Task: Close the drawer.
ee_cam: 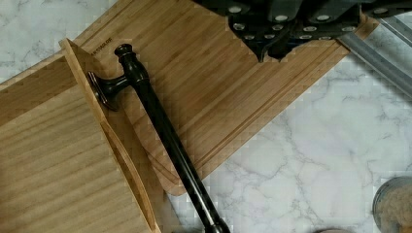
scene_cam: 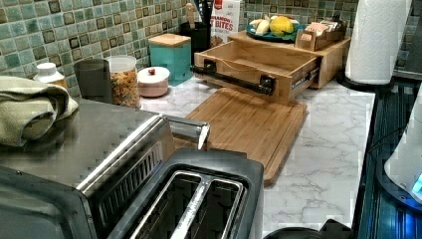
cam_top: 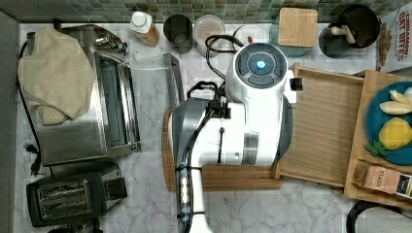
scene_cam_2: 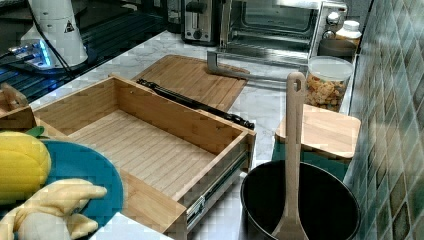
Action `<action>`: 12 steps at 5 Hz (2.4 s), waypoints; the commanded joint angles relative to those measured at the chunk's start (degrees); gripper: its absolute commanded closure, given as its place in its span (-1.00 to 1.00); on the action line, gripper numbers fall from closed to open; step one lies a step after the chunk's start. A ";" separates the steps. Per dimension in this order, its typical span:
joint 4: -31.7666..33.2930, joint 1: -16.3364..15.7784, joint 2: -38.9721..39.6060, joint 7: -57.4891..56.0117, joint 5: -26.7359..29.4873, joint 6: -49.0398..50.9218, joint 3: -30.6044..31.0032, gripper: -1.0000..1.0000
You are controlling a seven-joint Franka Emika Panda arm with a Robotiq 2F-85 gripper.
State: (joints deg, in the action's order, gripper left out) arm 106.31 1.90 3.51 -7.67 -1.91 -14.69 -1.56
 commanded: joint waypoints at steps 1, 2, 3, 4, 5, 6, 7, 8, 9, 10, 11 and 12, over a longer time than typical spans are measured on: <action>0.03 0.15 0.01 -0.01 -0.01 -0.01 -0.15 1.00; 2.36 0.83 0.18 -4.64 1.54 -2.50 -0.44 1.00; 3.53 1.49 2.75 -9.40 0.14 -5.86 -0.77 1.00; 4.42 2.35 4.95 -13.87 0.88 -8.26 -1.38 1.00; 4.80 3.10 7.34 -17.85 1.39 -10.71 -2.59 1.00; 7.07 3.91 8.97 -19.46 1.29 -16.33 -2.43 1.00; 5.29 4.95 11.88 -20.20 1.28 -14.66 -1.83 1.00; 7.24 3.93 12.99 -22.90 3.13 -18.35 -3.86 1.00; 12.10 5.39 11.74 -24.99 1.61 -27.38 -2.62 1.00; 12.11 5.74 13.30 -27.79 1.36 -29.59 -2.71 1.00; 11.24 6.35 14.38 -28.93 1.59 -28.31 -2.69 1.00; 13.36 7.48 14.97 -32.16 2.70 -33.93 -2.26 1.00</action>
State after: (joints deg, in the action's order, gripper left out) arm 120.07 7.48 18.93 -35.84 -0.82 -45.69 -4.29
